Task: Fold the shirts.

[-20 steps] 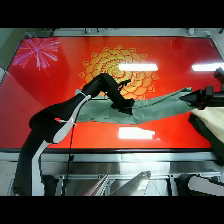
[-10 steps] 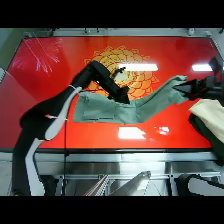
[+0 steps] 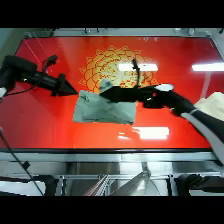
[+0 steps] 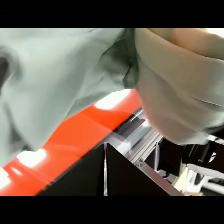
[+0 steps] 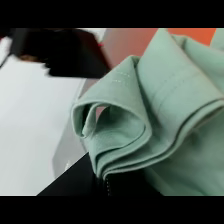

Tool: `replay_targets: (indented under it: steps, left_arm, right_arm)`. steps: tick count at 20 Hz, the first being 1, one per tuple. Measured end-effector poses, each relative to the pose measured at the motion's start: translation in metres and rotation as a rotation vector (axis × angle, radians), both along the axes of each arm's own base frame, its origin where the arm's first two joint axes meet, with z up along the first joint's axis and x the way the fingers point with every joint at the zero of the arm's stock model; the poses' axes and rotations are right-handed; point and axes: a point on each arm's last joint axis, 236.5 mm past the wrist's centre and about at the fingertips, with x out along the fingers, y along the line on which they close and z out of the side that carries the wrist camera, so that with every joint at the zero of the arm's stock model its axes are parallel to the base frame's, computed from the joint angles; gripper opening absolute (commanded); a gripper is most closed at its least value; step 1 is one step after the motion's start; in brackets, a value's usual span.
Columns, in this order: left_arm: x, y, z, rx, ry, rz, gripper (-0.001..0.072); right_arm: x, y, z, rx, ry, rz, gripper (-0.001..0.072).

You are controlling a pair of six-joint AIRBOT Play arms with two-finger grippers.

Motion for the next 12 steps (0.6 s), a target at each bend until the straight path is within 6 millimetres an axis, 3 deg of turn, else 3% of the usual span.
replay_targets:
  steps: [1,4,6,8,10,12]
  left_arm:
    - [-0.009,0.013,-0.003,-0.005,0.016,0.033,0.0032]
    - [-0.031,0.039,-0.015,-0.011,0.040,0.132,0.0032]
    - [-0.039,0.047,-0.021,-0.006,0.037,0.176,0.0032]
    - [-0.043,0.051,-0.025,-0.003,0.033,0.200,0.0032]
    - [-0.044,0.052,-0.026,-0.002,0.027,0.210,0.0032]
    - [-0.046,0.052,-0.027,-0.001,0.024,0.213,0.0032]
  right_arm:
    - [-0.003,0.019,-0.015,-0.018,0.009,0.004,0.0369]
    - [-0.003,0.051,-0.046,-0.061,0.019,-0.001,0.0367]
    - [0.003,0.051,-0.044,-0.064,-0.002,-0.007,0.0365]
    - [0.019,0.033,-0.027,-0.067,-0.038,-0.024,0.0365]
    - [0.036,-0.004,-0.011,-0.114,-0.051,-0.045,0.0378]
    - [0.048,-0.060,-0.010,-0.221,-0.014,-0.085,0.0675]
